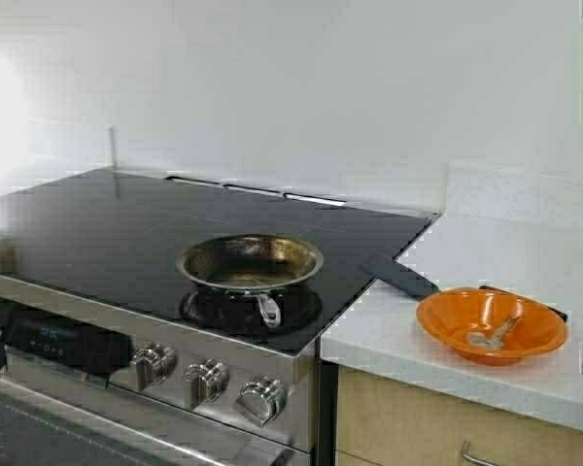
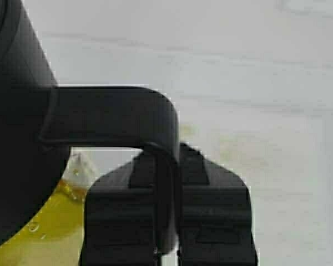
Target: Add oil to the pan and cook the shrimp and serve it
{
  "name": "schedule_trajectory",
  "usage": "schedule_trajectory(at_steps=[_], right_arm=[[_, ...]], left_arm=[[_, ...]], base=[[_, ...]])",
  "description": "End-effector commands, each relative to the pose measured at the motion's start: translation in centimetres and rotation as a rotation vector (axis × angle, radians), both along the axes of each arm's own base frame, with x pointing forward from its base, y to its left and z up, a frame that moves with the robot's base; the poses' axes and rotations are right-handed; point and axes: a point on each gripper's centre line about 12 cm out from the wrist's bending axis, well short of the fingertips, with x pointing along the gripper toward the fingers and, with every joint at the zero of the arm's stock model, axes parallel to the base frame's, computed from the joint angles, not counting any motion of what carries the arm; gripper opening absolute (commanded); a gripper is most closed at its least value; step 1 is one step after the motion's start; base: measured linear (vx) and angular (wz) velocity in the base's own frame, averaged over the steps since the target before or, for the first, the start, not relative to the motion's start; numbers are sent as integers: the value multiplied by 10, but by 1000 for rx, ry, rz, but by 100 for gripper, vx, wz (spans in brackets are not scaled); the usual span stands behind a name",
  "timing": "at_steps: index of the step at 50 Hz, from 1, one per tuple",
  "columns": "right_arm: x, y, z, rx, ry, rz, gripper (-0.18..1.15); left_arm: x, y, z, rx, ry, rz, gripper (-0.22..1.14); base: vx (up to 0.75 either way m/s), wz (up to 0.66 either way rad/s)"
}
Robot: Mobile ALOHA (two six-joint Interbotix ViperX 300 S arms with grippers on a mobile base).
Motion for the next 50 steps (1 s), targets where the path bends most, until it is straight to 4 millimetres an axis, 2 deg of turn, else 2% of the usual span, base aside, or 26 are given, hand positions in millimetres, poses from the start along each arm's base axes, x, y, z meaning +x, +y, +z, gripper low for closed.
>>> schedule_trajectory(at_steps=[1, 8, 24, 41, 50], right_arm=[[21, -34, 13, -9, -53, -52, 7], [44, -65, -5, 7, -39, -77, 7], [101, -110, -62, -3, -16, -90, 7], [129, -149, -139, 22, -9, -170, 7], [152, -165, -153, 3, -76, -200, 7]], left_arm=[[1, 0, 5, 8, -14, 2, 3], [0, 0, 2, 20, -6, 2, 3], [-1, 0, -4, 43, -1, 1, 3], [-2, 0, -1, 70, -24, 2, 3], [-2, 0, -3, 70, -20, 2, 3]], base=[[0, 0], [0, 0], [0, 0], [0, 0], [0, 0]])
